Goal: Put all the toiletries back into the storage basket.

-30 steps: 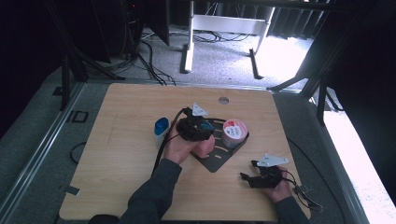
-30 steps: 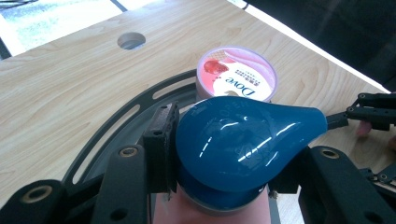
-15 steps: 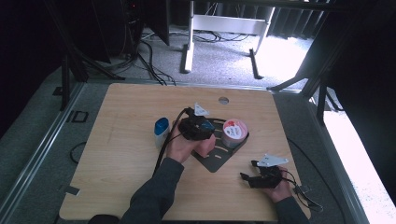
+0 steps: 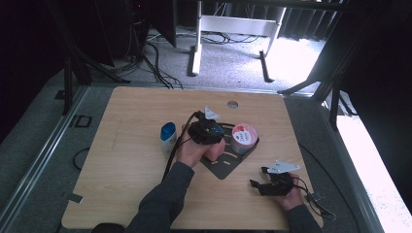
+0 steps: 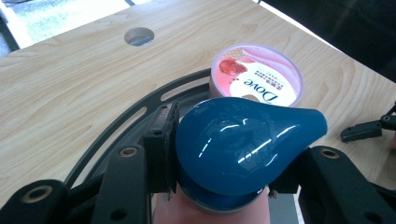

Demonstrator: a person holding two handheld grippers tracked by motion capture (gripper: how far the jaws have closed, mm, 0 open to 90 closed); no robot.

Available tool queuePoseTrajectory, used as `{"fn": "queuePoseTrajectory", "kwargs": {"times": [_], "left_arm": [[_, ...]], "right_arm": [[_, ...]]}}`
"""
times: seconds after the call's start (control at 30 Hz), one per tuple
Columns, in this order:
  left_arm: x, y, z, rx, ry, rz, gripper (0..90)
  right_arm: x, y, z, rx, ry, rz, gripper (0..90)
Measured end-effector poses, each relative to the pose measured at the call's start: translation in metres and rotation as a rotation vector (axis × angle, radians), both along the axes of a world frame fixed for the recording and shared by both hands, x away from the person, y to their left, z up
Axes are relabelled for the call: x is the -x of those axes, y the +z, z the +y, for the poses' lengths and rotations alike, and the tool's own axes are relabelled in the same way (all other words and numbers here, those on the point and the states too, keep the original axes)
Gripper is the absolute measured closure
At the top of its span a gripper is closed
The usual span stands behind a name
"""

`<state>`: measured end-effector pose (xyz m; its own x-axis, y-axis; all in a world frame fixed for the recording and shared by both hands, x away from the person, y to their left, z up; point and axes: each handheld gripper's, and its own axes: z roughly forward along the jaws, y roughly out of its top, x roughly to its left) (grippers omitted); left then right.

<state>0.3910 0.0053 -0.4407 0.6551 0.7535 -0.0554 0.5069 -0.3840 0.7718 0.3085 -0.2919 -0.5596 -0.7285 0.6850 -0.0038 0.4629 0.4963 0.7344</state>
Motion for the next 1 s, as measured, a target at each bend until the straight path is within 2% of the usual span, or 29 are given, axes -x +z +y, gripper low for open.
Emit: {"fn": "queuePoseTrajectory", "kwargs": {"times": [1.0], "left_arm": [[-0.026,-0.003,-0.015,-0.021,0.049,-0.008,52.6]], "right_arm": [[0.0,0.0,0.0,0.0,0.002,0.001,25.2]]}}
